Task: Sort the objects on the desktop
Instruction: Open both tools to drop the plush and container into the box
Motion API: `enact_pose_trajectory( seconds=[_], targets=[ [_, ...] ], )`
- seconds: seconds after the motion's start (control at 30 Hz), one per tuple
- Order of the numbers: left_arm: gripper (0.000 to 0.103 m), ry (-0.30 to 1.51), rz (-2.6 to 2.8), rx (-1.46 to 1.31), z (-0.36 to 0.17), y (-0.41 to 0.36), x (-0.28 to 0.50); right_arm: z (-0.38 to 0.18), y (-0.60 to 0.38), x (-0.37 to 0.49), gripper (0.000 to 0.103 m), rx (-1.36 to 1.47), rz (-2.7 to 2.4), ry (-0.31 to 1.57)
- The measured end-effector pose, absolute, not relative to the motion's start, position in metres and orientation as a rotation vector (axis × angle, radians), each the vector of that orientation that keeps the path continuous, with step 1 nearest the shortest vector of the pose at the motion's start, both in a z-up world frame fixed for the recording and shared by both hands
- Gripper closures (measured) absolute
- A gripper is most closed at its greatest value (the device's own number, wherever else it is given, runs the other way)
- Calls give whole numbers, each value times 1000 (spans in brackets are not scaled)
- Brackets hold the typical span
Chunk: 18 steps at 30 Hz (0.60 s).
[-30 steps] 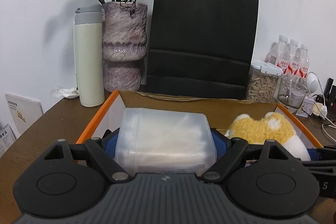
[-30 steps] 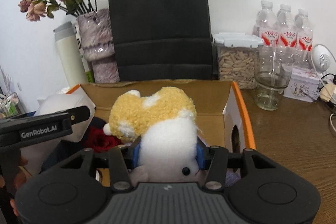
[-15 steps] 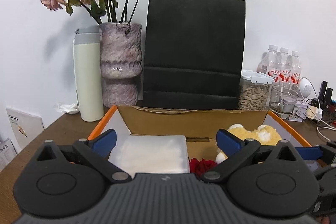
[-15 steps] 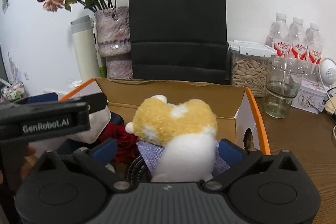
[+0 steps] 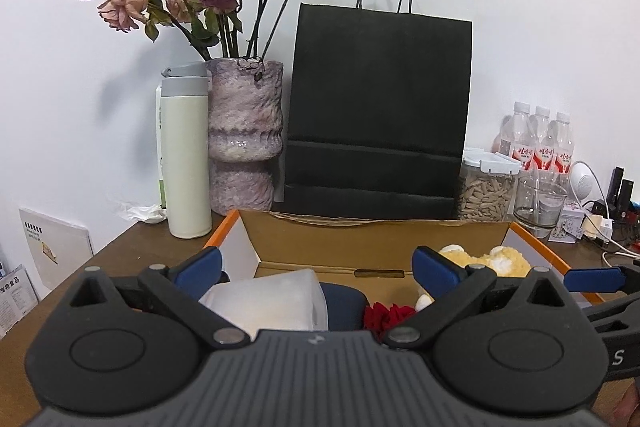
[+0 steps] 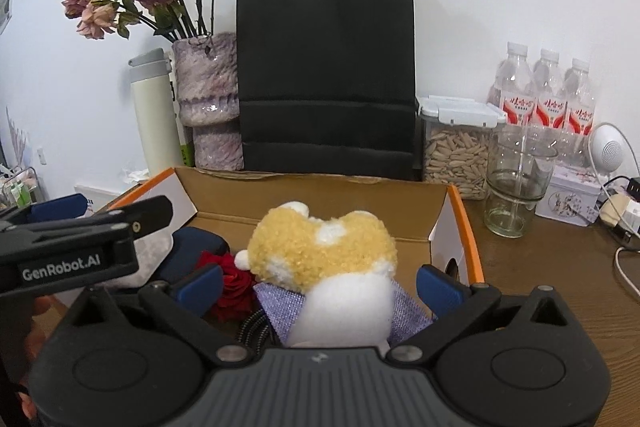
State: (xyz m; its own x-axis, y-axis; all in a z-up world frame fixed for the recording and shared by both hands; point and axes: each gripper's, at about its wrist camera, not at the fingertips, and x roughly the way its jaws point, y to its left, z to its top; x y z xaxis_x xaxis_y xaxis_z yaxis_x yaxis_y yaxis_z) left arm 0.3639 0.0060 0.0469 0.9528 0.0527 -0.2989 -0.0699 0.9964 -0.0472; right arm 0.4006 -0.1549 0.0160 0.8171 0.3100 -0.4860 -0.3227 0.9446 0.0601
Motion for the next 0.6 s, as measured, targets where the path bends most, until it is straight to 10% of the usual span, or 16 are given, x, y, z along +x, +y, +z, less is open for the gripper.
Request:
enact_pose_trajectory(
  seconds=[0.6],
  targets=[
    [0, 214, 43, -94, 54, 23, 308, 30, -184, 341, 0, -40, 304, 407]
  ],
)
